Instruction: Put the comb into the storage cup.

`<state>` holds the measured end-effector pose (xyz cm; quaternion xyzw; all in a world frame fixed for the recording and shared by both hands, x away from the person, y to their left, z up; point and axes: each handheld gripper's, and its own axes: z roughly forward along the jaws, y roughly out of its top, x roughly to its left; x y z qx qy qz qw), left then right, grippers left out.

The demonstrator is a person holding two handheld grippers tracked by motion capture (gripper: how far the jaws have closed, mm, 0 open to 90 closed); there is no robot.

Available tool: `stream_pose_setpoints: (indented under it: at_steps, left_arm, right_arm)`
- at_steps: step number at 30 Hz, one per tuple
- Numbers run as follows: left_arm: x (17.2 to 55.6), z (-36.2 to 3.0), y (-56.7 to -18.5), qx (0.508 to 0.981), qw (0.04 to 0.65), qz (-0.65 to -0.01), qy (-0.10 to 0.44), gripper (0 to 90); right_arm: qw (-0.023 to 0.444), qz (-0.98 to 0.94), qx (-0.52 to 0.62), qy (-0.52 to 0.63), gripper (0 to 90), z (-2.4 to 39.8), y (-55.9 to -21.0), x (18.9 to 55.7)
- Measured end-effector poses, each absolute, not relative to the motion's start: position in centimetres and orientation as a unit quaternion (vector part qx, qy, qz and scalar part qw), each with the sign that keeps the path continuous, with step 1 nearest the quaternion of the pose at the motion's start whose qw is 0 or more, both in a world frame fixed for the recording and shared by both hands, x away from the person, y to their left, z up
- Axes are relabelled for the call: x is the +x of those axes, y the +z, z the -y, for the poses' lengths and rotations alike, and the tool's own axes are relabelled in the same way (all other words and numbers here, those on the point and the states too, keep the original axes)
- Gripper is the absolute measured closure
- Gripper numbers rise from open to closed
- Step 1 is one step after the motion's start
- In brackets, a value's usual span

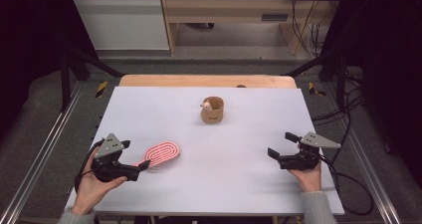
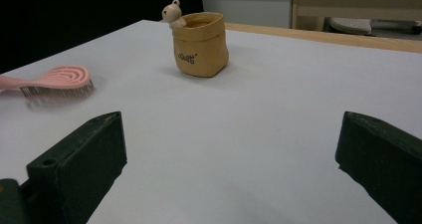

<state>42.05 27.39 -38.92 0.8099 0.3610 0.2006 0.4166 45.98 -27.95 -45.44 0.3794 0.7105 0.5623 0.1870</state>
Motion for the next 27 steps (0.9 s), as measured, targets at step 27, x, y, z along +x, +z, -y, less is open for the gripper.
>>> stream_pose_setpoints:
  at_steps: [27]
  left_arm:
    - [44.8, -29.3, -40.3, 0.846, 0.343, -0.368, 0.178, 0.0]
  right_arm:
    - [0.188, -0.711, 0.379, 0.562, 0.2, 27.9, -45.5, 46.0]
